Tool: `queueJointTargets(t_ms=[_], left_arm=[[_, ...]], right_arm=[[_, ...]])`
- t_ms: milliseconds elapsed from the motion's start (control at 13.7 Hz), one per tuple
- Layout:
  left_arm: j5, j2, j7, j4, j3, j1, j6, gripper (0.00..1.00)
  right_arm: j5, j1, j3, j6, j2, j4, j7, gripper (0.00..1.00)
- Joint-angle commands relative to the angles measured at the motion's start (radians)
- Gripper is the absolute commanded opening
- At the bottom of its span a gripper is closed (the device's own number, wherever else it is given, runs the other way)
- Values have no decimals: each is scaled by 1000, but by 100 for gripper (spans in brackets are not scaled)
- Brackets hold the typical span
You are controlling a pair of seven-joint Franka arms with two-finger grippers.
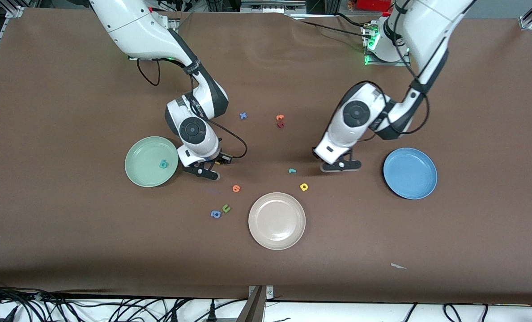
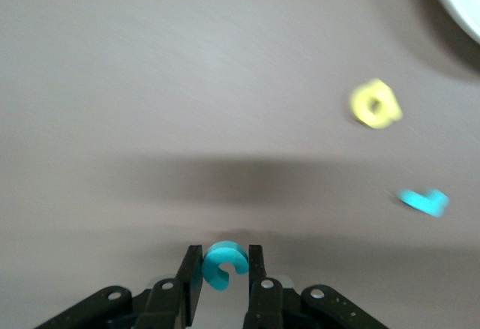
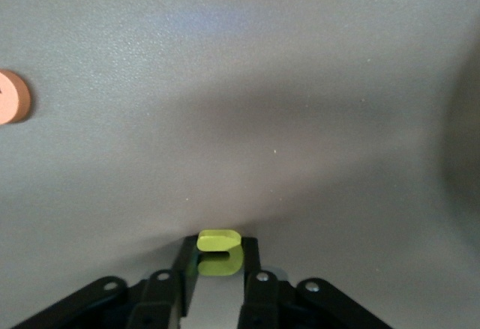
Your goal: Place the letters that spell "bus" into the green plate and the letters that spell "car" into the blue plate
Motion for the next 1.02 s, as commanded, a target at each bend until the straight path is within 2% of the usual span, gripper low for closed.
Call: queueJointTargets(t_ms=[0,146,364,582,655,728,800,873,946], left_arm=[[37,-42,97,-15,-12,130,-44,15],[38,-56,171,-7,-11,195,-84,15],[38,-65,355,20,-9,296,-130,15],[38,-48,450,27,-3,347,-132,15],[40,-29,484,30,-1,364,-130,15],[40,-12,498,45,3,375,-130,16],[41,-1,500,51,9,384,-130,16],[60,8,503,56,15,384,-130,25],[75,13,503,57,26,384,-130,65]], right_arm=[[-1,2,-19,-10,-42,0,-42,16],[-1,0,-57,-85,-92,0,-87,16],[2,-3,-166,-251,-164,-20,-275,16],[5,-5,-256,-239,-218,-151,-419,17],[14,-6,-272,-234,-223,-180,-468,24],[14,-6,-276,-233,-223,-190,-476,44],[16,-6,-280,-240,-221,-190,-478,87],[17,-8,-284,-245,-223,-184,-476,100],[22,-6,-281,-257,-223,-170,-475,100]])
